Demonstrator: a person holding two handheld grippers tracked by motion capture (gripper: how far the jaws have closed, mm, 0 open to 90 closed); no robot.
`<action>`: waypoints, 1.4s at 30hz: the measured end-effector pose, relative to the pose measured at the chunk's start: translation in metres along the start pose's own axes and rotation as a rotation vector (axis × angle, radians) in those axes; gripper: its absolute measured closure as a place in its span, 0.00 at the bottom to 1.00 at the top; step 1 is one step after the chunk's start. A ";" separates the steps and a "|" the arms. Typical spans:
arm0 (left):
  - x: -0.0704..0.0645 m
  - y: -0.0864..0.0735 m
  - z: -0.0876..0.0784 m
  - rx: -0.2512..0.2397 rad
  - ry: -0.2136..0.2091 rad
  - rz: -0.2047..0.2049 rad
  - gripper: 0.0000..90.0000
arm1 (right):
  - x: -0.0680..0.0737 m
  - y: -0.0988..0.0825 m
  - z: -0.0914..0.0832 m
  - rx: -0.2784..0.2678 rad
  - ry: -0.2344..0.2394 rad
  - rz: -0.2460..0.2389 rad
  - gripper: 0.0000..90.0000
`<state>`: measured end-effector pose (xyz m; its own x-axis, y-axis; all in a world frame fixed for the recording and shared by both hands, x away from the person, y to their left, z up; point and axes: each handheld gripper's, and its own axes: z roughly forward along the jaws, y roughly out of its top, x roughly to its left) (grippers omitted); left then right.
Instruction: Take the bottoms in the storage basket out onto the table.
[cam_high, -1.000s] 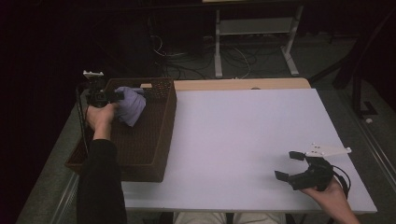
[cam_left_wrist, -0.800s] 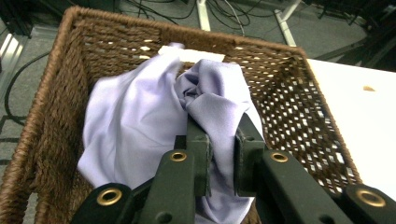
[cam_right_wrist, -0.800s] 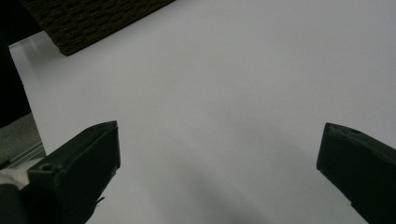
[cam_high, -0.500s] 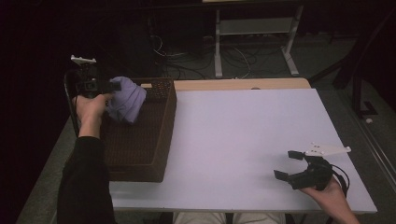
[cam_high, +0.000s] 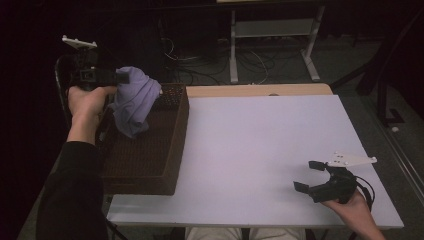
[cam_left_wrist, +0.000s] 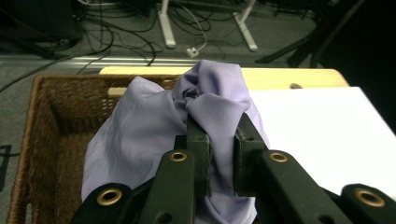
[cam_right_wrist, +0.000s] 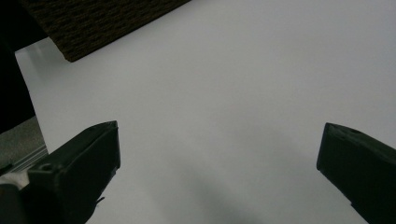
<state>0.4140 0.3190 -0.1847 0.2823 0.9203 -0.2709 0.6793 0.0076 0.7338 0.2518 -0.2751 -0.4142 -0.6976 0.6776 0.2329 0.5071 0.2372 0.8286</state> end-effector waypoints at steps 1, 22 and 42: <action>-0.003 0.002 -0.004 -0.002 -0.007 0.006 0.89 | 0.000 0.000 0.000 0.000 0.000 0.000 0.00; -0.067 0.035 -0.063 -0.027 -0.127 0.152 0.89 | 0.001 0.001 -0.001 -0.009 0.000 0.000 0.00; -0.138 0.041 -0.036 -0.015 -0.313 0.277 0.89 | 0.000 0.001 -0.002 -0.016 -0.003 0.000 0.00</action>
<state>0.3783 0.2060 -0.0951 0.6466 0.7251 -0.2368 0.5398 -0.2157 0.8137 0.2513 -0.2762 -0.4118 -0.6955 0.6802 0.2316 0.4992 0.2256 0.8366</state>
